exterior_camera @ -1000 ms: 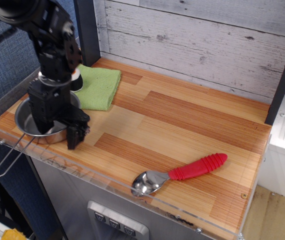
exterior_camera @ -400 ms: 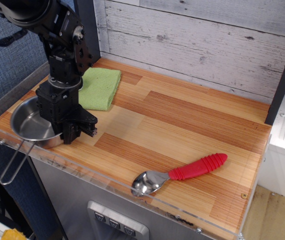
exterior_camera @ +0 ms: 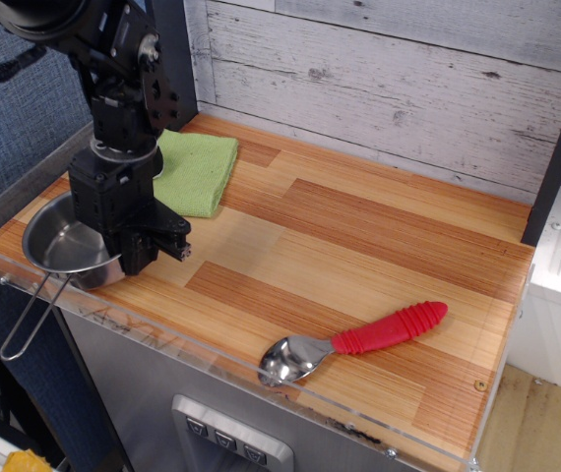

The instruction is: Move the pot from left side to right side

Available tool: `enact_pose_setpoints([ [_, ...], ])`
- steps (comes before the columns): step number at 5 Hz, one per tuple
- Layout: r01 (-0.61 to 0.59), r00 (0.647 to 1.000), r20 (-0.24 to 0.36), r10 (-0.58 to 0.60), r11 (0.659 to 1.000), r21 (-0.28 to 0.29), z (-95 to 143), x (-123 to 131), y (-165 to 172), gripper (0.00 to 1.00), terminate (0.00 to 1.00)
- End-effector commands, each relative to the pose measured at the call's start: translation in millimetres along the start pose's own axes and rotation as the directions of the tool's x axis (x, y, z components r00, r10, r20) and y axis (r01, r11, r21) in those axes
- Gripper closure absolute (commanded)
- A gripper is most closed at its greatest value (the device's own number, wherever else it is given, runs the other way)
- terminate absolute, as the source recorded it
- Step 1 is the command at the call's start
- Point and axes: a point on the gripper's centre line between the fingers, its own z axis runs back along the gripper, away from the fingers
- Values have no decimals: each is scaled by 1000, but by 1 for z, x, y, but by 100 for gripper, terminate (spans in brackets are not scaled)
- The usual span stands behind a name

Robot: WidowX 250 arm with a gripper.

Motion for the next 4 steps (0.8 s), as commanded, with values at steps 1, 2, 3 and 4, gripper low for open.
enact_pose_setpoints([
  [1, 37, 993, -112, -40, 999, -27, 51, -5, -12, 100, 0],
  [2, 131, 975, -170, -140, 989, -65, 82, -25, -2, 100, 0],
  [3, 178, 957, -216, -194, 980, -93, 107, -46, 17, 100, 0],
  [4, 253, 923, -281, -262, 965, -70, 125, -76, 56, 100, 0],
])
